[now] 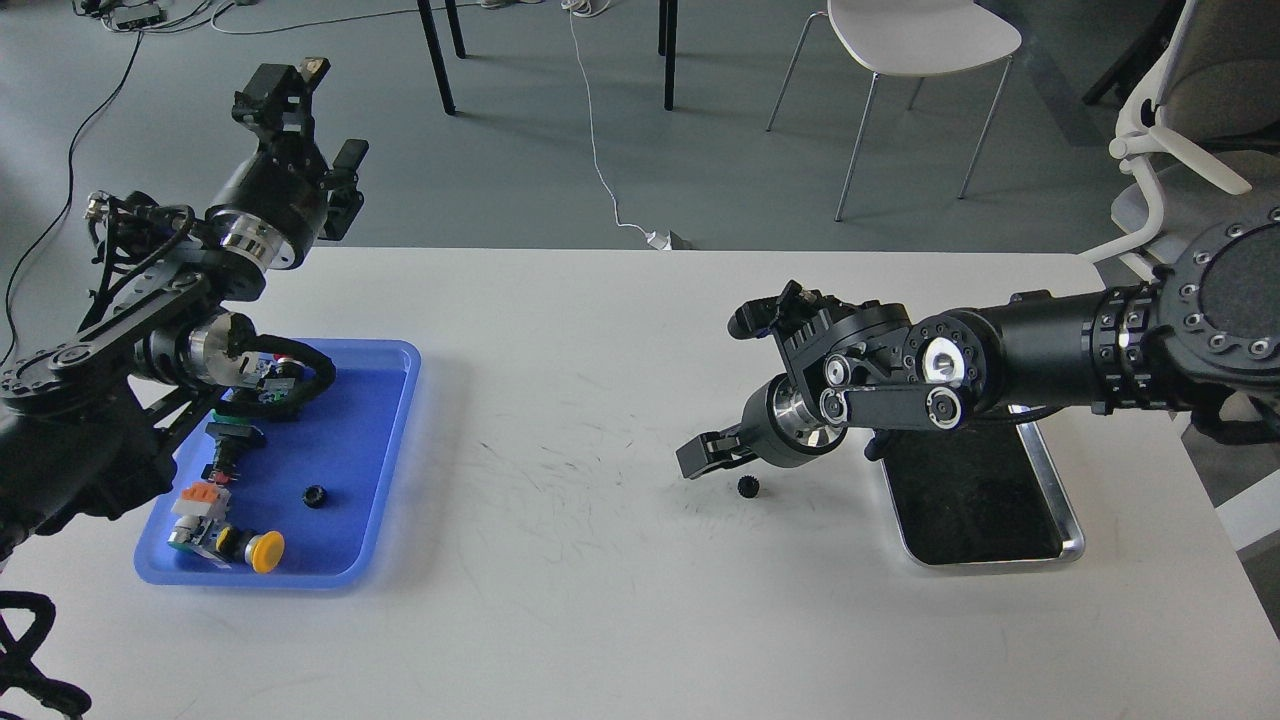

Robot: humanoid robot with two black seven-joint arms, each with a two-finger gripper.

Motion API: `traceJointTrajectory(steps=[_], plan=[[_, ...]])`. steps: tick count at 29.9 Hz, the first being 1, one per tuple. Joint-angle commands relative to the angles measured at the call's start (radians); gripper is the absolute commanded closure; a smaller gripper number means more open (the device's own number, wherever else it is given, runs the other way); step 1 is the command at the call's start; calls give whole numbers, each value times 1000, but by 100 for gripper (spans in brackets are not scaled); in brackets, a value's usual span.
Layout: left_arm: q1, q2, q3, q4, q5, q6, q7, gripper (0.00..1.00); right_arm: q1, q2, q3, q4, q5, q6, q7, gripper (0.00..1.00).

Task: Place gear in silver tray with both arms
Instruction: 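Reach the right gripper down to the gear and grasp it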

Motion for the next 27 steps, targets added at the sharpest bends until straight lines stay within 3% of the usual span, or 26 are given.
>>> traceJointTrajectory(steps=[1, 7, 16, 18, 21, 24, 27], plan=[[0, 0, 0, 0, -1, 2, -14, 9, 13, 6, -26, 0, 2, 51, 0, 10], [2, 7, 0, 0, -1, 3, -16, 9, 13, 6, -59, -2, 2, 65, 0, 10], [2, 21, 0, 0, -1, 3, -23, 9, 9, 15, -63, -25, 2, 80, 0, 36], [3, 23, 0, 0, -1, 3, -25, 9, 10, 15, -65, -29, 0, 88, 0, 43], [2, 23, 0, 0, -1, 3, -33, 9, 13, 15, -65, -46, -10, 120, 0, 65], [3, 29, 0, 0, -1, 3, -36, 9, 28, 15, -92, -51, -13, 120, 0, 74], [3, 37, -1, 0, -1, 3, -36, 9, 42, 15, -105, -51, -13, 120, 0, 98]])
